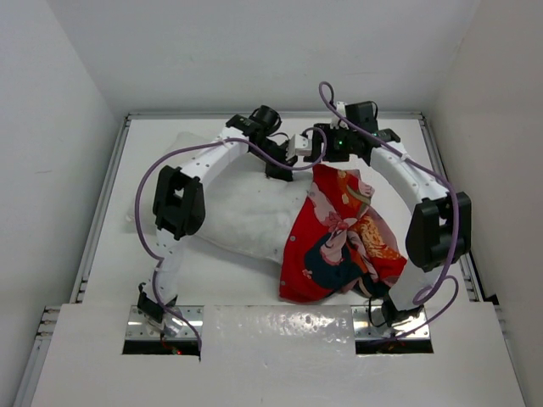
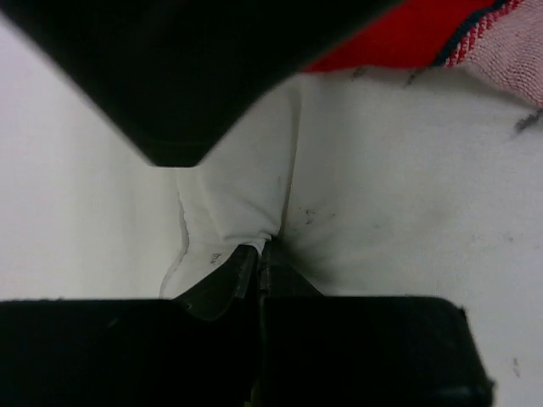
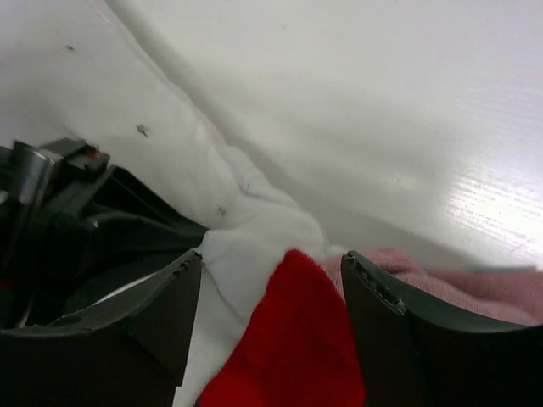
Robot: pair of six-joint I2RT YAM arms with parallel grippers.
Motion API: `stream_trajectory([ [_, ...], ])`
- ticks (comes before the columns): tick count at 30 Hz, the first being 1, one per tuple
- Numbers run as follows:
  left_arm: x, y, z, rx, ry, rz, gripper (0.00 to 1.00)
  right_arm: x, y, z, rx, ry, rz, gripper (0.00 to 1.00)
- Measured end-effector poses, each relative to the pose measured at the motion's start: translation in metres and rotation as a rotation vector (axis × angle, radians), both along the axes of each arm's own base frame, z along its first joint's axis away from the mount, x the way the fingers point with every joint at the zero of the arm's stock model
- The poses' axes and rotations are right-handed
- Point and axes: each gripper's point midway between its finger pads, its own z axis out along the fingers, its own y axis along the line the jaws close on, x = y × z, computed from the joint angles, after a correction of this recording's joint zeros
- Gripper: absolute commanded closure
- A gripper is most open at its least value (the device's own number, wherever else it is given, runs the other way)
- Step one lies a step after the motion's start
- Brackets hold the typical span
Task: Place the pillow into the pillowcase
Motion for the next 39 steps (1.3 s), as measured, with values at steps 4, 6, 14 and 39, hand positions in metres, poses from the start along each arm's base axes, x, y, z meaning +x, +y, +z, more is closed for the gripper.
stream_trajectory([
  [4,-0.014,0.003,0.005,-0.012,0.027,-0.016,1.0,0.006,-0.002,0.011,-0.02,-0.032,-0.002,0.31],
  [6,-0.016,0.003,0.01,-0.02,0.029,-0.016,1.0,0.005,-0.005,0.011,-0.034,-0.027,-0.006,0.31],
  [14,-0.018,0.003,0.015,-0.023,0.038,-0.014,1.0,-0.007,-0.014,-0.001,-0.081,0.039,-0.018,0.41],
  [39,-0.031,-0.011,0.089,-0.18,0.065,0.0,1.0,0.074,0.04,0.086,0.15,-0.144,-0.102,1.0],
])
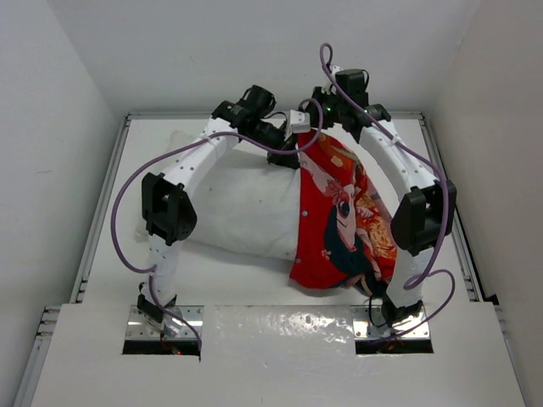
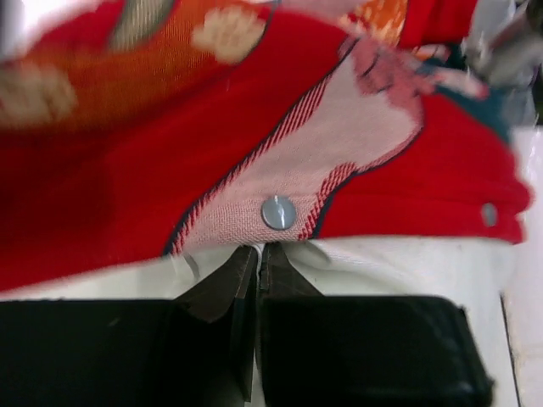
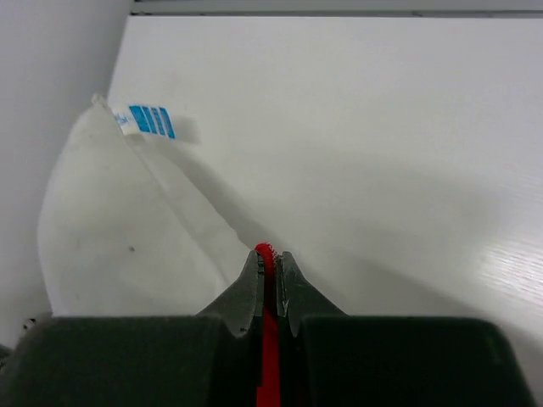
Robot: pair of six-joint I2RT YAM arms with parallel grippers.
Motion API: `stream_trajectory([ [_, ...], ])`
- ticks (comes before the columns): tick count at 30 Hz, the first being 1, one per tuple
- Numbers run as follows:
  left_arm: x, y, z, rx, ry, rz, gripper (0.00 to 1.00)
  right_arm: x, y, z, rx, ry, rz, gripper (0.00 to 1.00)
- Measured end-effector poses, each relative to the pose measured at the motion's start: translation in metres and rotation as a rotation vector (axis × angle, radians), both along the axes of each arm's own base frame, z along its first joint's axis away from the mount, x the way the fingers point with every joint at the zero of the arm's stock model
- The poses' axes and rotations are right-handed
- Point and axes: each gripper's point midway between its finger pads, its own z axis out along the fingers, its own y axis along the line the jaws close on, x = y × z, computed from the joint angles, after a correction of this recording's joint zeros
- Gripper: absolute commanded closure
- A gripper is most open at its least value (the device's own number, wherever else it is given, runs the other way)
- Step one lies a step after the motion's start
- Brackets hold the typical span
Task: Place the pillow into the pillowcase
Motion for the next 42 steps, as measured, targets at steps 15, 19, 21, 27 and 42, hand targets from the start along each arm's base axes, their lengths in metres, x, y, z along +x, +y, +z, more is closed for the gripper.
stream_trajectory([
  [15,0.047,-0.029,0.068,-0.214,0.054,0.273,0.88,0.023,0.039,0.045,0.211,-0.156,-0.06,1.0],
  [19,0.058,-0.021,0.04,-0.138,0.043,0.355,0.57,0.021,0.037,0.027,0.199,-0.12,-0.071,1.0],
  [21,0.061,-0.016,0.033,-0.108,0.029,0.374,0.4,0.02,0.04,0.027,0.204,-0.117,-0.056,1.0],
  [27,0.055,0.003,0.028,-0.014,-0.016,0.359,0.23,0.017,0.048,0.014,0.207,-0.088,-0.009,1.0],
  [42,0.116,0.095,0.097,-0.159,-0.051,0.707,0.52,0.008,0.078,-0.011,0.218,-0.036,0.064,1.0],
])
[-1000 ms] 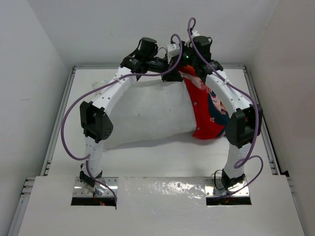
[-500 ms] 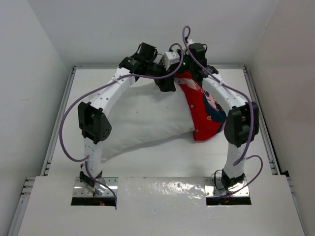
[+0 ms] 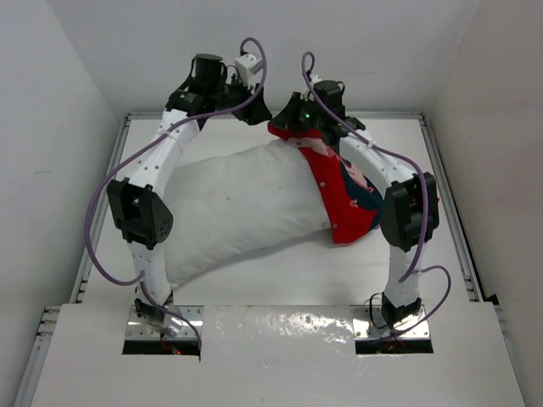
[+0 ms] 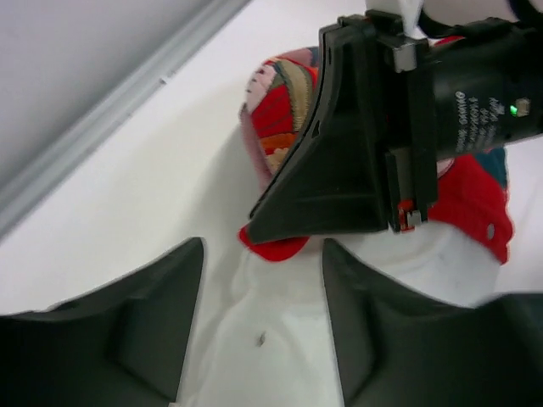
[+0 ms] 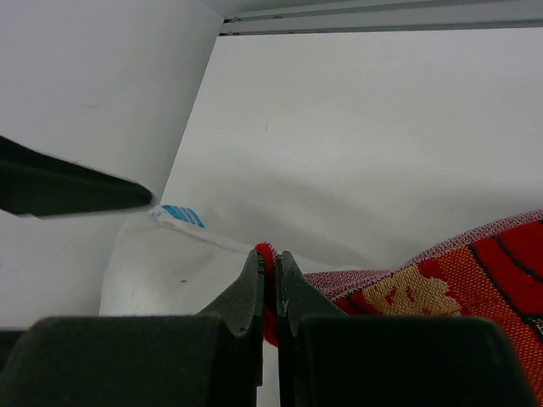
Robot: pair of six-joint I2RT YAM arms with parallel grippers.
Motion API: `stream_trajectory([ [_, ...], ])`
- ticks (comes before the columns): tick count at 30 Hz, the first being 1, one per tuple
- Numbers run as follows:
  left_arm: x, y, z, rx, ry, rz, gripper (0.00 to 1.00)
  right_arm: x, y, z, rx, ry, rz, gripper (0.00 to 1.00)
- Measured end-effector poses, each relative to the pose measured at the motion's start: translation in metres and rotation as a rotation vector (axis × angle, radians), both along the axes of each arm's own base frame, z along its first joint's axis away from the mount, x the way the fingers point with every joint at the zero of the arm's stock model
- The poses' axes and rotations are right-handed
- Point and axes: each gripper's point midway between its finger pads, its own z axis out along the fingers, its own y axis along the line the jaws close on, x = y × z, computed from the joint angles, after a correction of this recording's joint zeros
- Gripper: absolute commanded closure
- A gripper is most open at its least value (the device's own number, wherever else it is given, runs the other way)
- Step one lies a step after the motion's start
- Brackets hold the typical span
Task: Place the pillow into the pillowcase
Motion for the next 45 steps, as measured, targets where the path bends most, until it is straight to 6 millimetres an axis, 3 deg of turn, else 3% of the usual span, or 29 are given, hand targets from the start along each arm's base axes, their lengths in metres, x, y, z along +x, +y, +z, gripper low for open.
stream_trajectory([
  [1,0.002,-0.004,-0.008,0.0,0.019,-0.002,0.65,0.0,0.001,0.0,0.0,-0.001,0.001,1.0],
  [2,0.004,-0.007,-0.016,0.001,0.037,-0.004,0.71,-0.001,0.001,0.0,0.0,-0.002,0.002,1.0],
  [5,0.006,-0.013,-0.032,-0.003,0.076,-0.017,0.75,0.0,0.0,0.002,-0.002,-0.007,-0.007,1.0],
  [11,-0.003,-0.021,-0.04,-0.033,0.107,-0.094,0.4,-0.001,-0.008,0.016,-0.008,-0.036,-0.046,1.0],
  [17,-0.007,-0.023,-0.056,-0.038,0.157,-0.097,0.41,-0.001,-0.01,0.023,-0.007,-0.049,-0.057,1.0],
  [26,0.002,-0.04,-0.058,-0.163,0.198,-0.113,0.38,-0.002,-0.008,0.022,-0.011,-0.052,-0.061,1.0],
  [30,0.003,-0.049,-0.072,-0.211,0.254,-0.143,0.58,0.0,-0.009,0.023,-0.011,-0.054,-0.07,1.0],
  [31,0.003,-0.051,-0.075,-0.219,0.269,-0.145,0.73,0.0,-0.009,0.023,-0.011,-0.055,-0.071,1.0],
  [34,0.004,-0.056,-0.083,-0.251,0.316,-0.147,1.0,0.002,-0.009,0.026,-0.012,-0.061,-0.079,1.0],
  [37,0.007,-0.058,-0.081,-0.274,0.328,-0.14,1.0,0.003,-0.011,0.028,-0.018,-0.067,-0.089,0.98],
  [38,0.007,-0.059,-0.08,-0.28,0.327,-0.139,1.0,0.004,-0.011,0.029,-0.02,-0.07,-0.089,0.89],
  [39,0.008,-0.059,-0.079,-0.285,0.327,-0.138,1.0,0.004,-0.012,0.03,-0.024,-0.076,-0.086,0.55],
  [41,0.007,-0.059,-0.081,-0.285,0.333,-0.135,1.0,0.006,-0.016,0.032,-0.044,-0.086,-0.098,0.29],
  [42,0.008,-0.057,-0.084,-0.28,0.336,-0.127,1.0,0.007,-0.02,0.034,-0.061,-0.093,-0.098,0.07],
  [43,0.01,-0.055,-0.088,-0.269,0.334,-0.113,1.0,0.008,-0.024,0.034,-0.089,-0.089,-0.108,0.01],
  [45,0.017,-0.049,-0.097,-0.239,0.319,-0.074,1.0,0.0,-0.03,0.033,-0.153,-0.085,-0.09,0.01],
])
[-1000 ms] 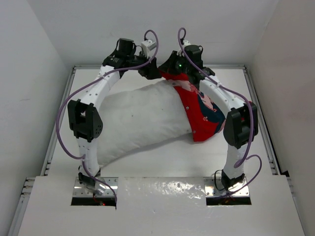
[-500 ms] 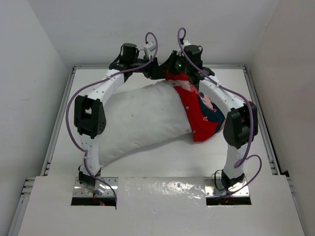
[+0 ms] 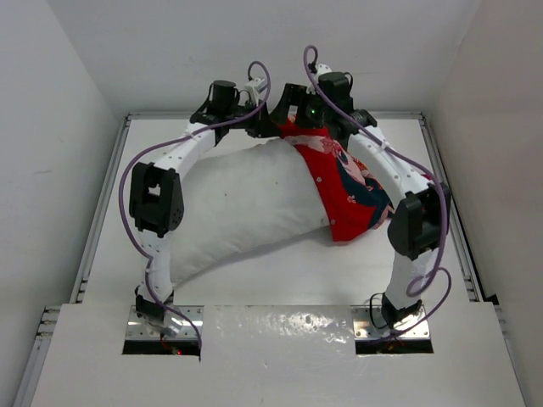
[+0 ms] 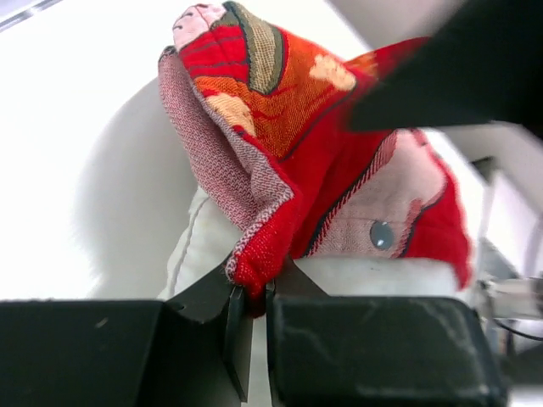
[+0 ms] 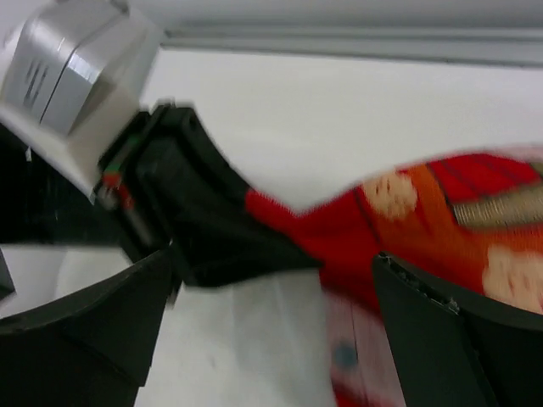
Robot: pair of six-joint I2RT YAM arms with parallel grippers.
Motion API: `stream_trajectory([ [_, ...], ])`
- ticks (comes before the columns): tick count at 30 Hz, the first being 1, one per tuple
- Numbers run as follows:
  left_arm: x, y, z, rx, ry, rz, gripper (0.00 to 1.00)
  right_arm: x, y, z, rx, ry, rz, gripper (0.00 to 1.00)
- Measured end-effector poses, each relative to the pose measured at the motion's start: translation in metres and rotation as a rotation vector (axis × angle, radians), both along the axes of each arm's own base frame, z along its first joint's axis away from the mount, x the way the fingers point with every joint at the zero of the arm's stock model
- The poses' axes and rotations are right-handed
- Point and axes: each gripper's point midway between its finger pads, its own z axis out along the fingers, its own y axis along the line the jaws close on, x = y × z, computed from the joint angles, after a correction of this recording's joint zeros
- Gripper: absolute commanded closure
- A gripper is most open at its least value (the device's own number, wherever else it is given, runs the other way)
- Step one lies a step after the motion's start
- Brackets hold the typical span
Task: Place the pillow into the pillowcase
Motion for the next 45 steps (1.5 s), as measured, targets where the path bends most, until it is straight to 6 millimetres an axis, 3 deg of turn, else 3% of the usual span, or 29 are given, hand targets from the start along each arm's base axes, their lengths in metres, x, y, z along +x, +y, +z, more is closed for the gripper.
stream_trajectory([
  [3,0.005,0.008,-0.017,0.07,-0.032,0.033,1.0,-0.032,-0.009,-0.009,-0.105,0.03,0.007,0.01],
  [9,0.004,0.02,-0.029,0.169,-0.083,0.053,1.0,-0.131,-0.051,-0.043,-0.262,0.085,0.003,0.01],
  [11,0.005,0.023,-0.028,0.187,-0.098,0.06,1.0,-0.151,-0.056,-0.064,-0.31,0.118,0.007,0.01],
  [15,0.005,0.027,-0.029,0.215,-0.105,0.07,1.0,-0.178,-0.057,-0.127,-0.428,0.227,0.022,0.04],
  [16,0.005,0.029,-0.03,0.22,-0.105,0.072,1.0,-0.182,-0.059,-0.143,-0.453,0.257,0.019,0.11],
  [17,0.005,0.029,-0.031,0.224,-0.103,0.072,1.0,-0.183,-0.06,-0.154,-0.469,0.276,0.013,0.24],
  [18,0.005,0.031,-0.032,0.229,-0.099,0.075,1.0,-0.18,-0.062,-0.164,-0.489,0.29,0.0,0.68],
  [19,0.005,0.032,-0.033,0.234,-0.096,0.077,1.0,-0.175,-0.064,-0.169,-0.501,0.292,-0.01,0.9],
  [20,0.006,0.035,-0.035,0.244,-0.094,0.085,1.0,-0.168,-0.065,-0.174,-0.504,0.305,-0.029,1.0],
  [21,0.007,0.038,-0.036,0.253,-0.092,0.093,1.0,-0.159,-0.067,-0.176,-0.5,0.317,-0.05,1.0],
  [24,0.014,0.053,-0.041,0.284,-0.091,0.131,1.0,-0.119,-0.074,-0.17,-0.459,0.342,-0.11,1.0],
  [28,0.029,0.084,-0.044,0.335,-0.107,0.204,1.0,-0.034,-0.08,-0.137,-0.404,0.309,-0.179,1.0],
  [31,0.035,0.106,-0.046,0.365,-0.106,0.244,1.0,0.031,-0.074,-0.108,-0.379,0.211,-0.194,1.0],
  [33,0.03,0.116,-0.047,0.374,-0.09,0.25,1.0,0.053,-0.07,-0.102,-0.363,0.161,-0.197,1.0],
  [35,0.012,0.118,-0.049,0.38,-0.068,0.227,1.0,0.055,-0.068,-0.11,-0.355,0.154,-0.182,1.0],
  [37,-0.013,0.117,-0.051,0.384,-0.037,0.184,1.0,0.043,-0.068,-0.126,-0.345,0.166,-0.161,0.95],
  [39,-0.036,0.116,-0.053,0.394,-0.009,0.14,0.93,0.025,-0.068,-0.142,-0.329,0.191,-0.14,0.6],
  [40,-0.045,0.117,-0.053,0.404,0.007,0.12,0.71,0.016,-0.069,-0.148,-0.327,0.202,-0.129,0.48],
  [41,-0.053,0.118,-0.054,0.419,0.014,0.095,0.57,0.008,-0.07,-0.151,-0.322,0.21,-0.116,0.32],
  [42,-0.06,0.119,-0.054,0.434,0.031,0.073,0.37,0.003,-0.069,-0.149,-0.312,0.208,-0.108,0.25],
  [43,-0.068,0.122,-0.055,0.454,0.052,0.051,0.26,0.0,-0.069,-0.145,-0.308,0.203,-0.098,0.16],
  [45,-0.081,0.128,-0.049,0.503,0.081,0.014,0.2,-0.006,-0.069,-0.135,-0.299,0.189,-0.083,0.01],
])
